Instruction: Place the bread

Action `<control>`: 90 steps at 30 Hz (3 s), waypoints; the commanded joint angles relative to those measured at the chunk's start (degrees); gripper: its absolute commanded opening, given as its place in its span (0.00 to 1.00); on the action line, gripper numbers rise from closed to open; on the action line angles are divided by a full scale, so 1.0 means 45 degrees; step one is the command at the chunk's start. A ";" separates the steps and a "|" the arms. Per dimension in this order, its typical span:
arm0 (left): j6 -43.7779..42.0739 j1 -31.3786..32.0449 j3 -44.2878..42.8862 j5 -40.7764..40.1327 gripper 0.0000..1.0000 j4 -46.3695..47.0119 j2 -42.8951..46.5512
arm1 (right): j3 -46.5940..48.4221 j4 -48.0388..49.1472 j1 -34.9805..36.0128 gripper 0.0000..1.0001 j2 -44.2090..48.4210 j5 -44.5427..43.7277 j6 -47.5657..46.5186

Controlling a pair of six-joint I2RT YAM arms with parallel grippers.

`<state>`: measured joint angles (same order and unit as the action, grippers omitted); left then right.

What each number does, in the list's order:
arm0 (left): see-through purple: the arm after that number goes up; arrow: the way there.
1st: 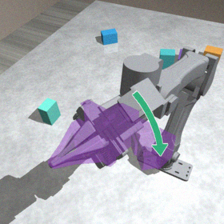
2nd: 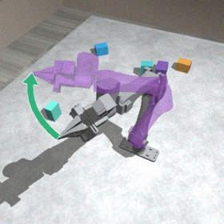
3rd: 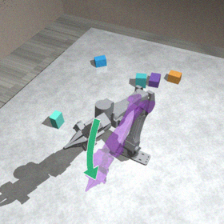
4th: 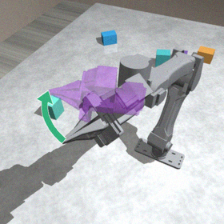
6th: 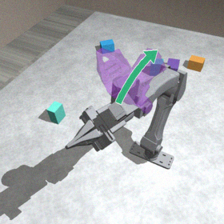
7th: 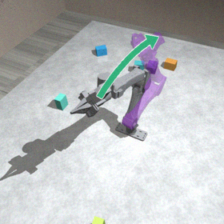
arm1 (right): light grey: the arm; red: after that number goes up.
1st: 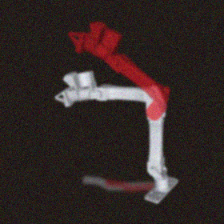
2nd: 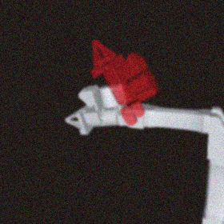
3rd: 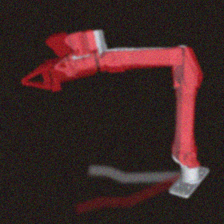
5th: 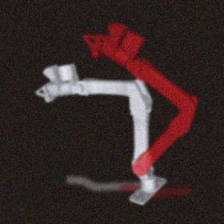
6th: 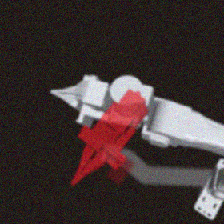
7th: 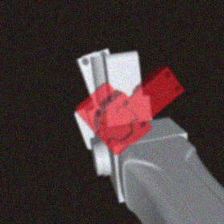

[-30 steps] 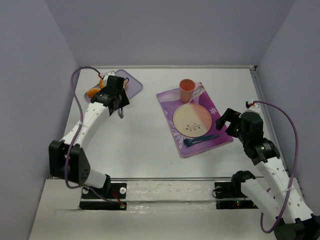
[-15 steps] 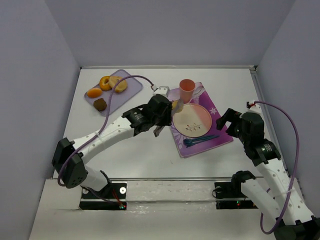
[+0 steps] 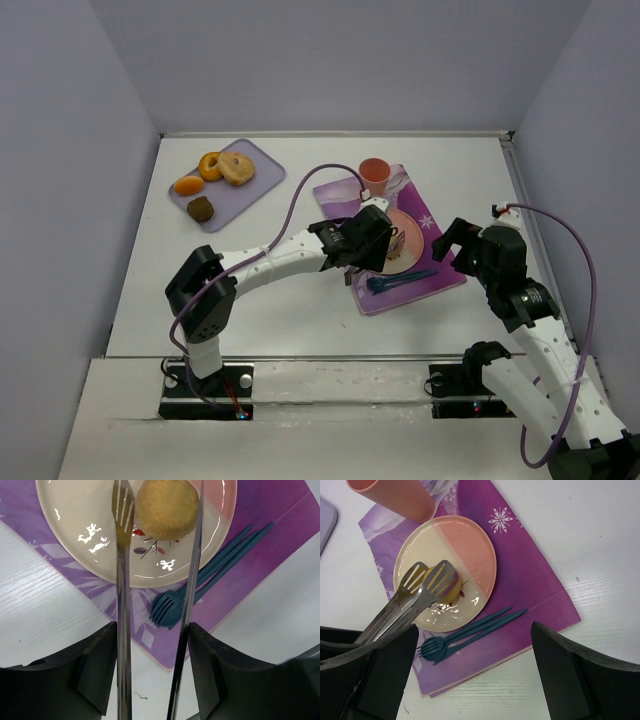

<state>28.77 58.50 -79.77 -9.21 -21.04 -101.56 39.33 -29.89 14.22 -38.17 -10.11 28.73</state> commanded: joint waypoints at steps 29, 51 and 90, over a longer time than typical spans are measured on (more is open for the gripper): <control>0.3483 -0.4480 0.3172 -0.5176 0.63 -0.3308 0.6374 | -0.0010 0.0568 0.0024 1.00 0.0280 0.0137 -0.0057; 0.2064 -1.1242 0.3196 -0.3207 0.62 -0.1986 0.5149 | -0.0029 0.0607 0.0024 1.00 0.0104 0.0176 -0.0095; 0.1107 -0.9375 0.4698 0.0328 0.06 -0.0442 0.8993 | -0.0030 0.0607 0.0024 1.00 0.0280 0.0020 -0.0095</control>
<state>35.38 9.34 -60.99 -12.60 -26.00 -64.90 39.24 -29.54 14.22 -37.76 -9.45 28.71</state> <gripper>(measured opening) 0.353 0.996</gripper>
